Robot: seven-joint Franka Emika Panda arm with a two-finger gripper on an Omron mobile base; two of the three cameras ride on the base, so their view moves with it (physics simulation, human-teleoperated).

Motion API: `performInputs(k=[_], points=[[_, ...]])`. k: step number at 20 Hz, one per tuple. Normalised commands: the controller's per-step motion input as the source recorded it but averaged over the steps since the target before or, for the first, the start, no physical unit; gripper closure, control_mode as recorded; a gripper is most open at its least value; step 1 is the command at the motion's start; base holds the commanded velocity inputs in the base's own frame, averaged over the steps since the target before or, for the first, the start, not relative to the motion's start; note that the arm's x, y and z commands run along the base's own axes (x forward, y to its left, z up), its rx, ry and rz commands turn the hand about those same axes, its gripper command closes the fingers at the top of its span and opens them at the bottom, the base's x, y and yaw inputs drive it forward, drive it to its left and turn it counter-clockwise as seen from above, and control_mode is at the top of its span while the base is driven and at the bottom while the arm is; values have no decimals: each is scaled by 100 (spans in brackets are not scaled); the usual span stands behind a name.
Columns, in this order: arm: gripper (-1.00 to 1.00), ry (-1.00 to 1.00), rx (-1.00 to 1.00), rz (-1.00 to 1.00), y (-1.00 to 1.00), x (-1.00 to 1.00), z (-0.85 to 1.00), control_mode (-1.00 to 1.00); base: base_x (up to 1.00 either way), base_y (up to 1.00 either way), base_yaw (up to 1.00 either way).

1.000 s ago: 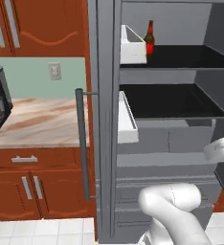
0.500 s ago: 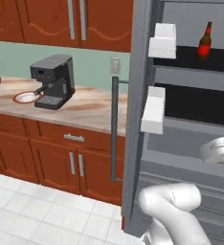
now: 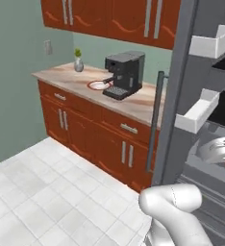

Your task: Pick sweet potato from the fridge and place it on the plate on the counter.

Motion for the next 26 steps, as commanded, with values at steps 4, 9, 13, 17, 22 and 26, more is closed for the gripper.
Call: performInputs(k=[4, 9, 13, 17, 22, 26], points=[[100, 0, 0, 0, 0, 0, 0, 100, -4, 2, 68], [100, 0, 0, 0, 0, 0, 0, 100, -28, 14, 65], [100, 0, 0, 0, 0, 0, 0, 100, -30, 30, 62], [100, 0, 0, 0, 0, 0, 0, 100, -20, 43, 60], [100, 0, 0, 0, 0, 0, 0, 100, 15, 53, 36], [100, 0, 0, 0, 0, 0, 0, 100, 61, 54, 7]])
